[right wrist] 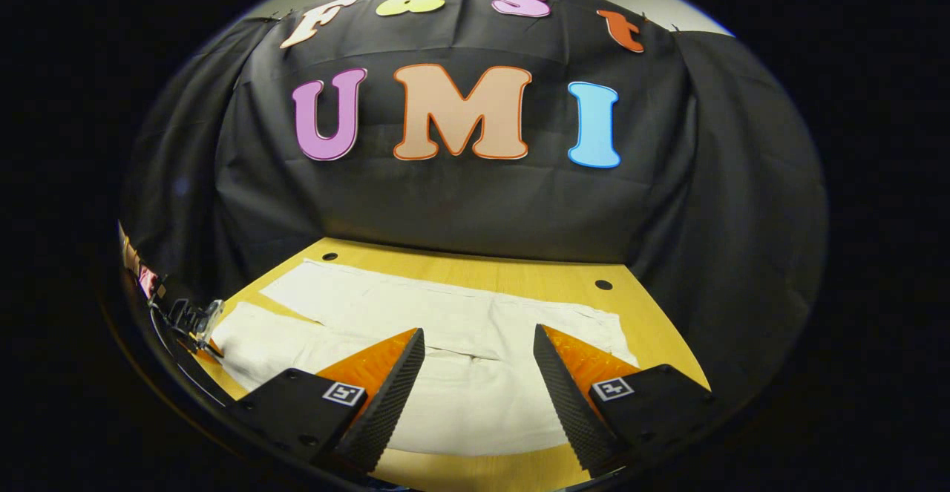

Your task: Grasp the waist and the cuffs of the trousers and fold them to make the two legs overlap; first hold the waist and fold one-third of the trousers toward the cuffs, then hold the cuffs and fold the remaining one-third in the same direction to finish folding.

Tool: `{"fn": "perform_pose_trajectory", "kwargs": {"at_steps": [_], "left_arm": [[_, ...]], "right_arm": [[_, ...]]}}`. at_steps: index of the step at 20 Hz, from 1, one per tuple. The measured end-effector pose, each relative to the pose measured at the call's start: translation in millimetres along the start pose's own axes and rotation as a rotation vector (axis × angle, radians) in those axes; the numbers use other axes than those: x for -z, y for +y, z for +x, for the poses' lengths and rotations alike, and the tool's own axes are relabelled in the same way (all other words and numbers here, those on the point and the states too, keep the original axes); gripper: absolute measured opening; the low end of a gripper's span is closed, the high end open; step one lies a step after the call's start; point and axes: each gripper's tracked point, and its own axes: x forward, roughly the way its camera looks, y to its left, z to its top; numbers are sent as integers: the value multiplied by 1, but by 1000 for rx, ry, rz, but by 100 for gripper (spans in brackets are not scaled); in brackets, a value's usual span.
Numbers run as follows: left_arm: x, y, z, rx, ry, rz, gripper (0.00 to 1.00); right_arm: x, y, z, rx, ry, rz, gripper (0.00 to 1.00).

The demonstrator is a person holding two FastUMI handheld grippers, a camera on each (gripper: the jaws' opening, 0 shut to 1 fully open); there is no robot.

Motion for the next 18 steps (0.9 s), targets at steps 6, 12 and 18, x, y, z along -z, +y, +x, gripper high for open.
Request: {"fn": "perform_pose_trajectory", "kwargs": {"at_steps": [6, 12, 18], "left_arm": [[0, 1, 0, 7, 10, 3, 0], [0, 3, 1, 1, 23, 24, 0], [0, 3, 2, -7, 31, 16, 0]], "right_arm": [[21, 11, 12, -91, 45, -70, 98], [80, 11, 20, -258, 191, -235, 97], [145, -28, 21, -406, 420, -485, 97]]}}
